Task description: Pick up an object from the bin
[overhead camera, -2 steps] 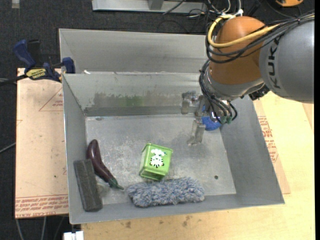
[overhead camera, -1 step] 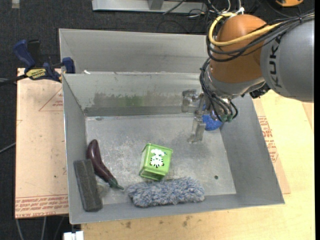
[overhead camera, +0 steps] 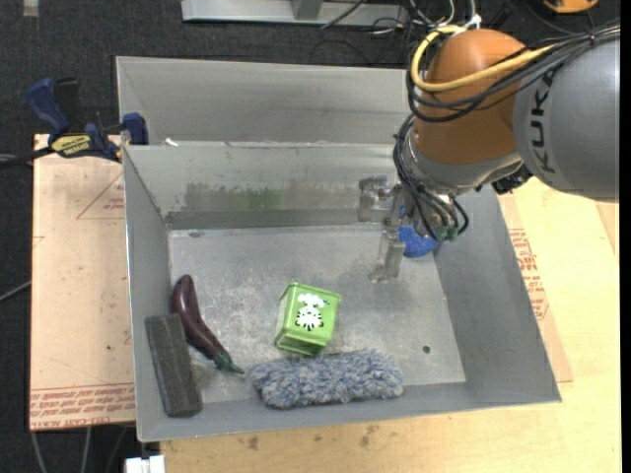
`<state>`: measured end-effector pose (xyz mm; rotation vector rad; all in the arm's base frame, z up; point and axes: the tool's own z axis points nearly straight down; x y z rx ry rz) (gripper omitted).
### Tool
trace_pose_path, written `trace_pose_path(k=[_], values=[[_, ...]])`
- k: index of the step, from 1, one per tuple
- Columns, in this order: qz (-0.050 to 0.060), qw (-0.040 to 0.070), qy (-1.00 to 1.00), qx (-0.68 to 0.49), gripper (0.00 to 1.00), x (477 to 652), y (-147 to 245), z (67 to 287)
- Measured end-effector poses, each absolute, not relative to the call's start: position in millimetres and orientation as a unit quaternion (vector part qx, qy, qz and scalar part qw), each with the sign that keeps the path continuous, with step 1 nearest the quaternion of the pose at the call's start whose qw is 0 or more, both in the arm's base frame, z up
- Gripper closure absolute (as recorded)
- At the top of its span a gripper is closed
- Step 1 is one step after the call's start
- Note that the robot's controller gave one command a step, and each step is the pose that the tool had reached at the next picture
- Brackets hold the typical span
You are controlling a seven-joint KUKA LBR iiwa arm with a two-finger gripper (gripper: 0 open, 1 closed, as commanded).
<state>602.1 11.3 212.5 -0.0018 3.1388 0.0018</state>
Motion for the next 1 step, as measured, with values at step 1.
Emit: trace_pose_path(k=[1], values=[[0.002,-0.001,0.998,-0.057,0.0,612.0,-7.9,190.9]])
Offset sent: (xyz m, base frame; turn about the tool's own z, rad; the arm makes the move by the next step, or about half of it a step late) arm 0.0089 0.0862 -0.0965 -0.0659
